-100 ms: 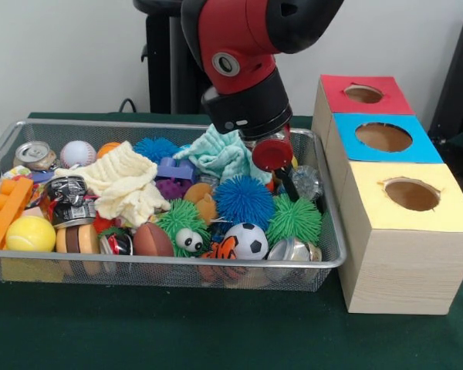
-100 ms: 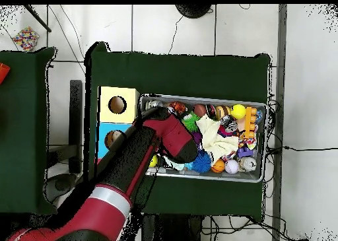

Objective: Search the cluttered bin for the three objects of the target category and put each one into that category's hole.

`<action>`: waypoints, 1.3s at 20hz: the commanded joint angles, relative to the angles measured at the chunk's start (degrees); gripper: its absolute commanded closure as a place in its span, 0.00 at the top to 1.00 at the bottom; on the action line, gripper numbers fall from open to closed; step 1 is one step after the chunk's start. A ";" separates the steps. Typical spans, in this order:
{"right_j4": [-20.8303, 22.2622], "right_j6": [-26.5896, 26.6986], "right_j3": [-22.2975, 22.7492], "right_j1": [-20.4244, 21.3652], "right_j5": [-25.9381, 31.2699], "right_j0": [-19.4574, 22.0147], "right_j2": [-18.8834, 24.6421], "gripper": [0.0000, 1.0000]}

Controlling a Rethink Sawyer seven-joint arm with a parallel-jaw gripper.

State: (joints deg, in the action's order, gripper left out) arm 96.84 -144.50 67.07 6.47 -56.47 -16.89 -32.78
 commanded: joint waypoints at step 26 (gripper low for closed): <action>6.03 3.12 6.87 7.63 -14.68 0.56 6.30 0.00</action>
State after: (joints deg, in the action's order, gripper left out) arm 99.76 -144.50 68.39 10.11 -60.95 -16.86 -32.68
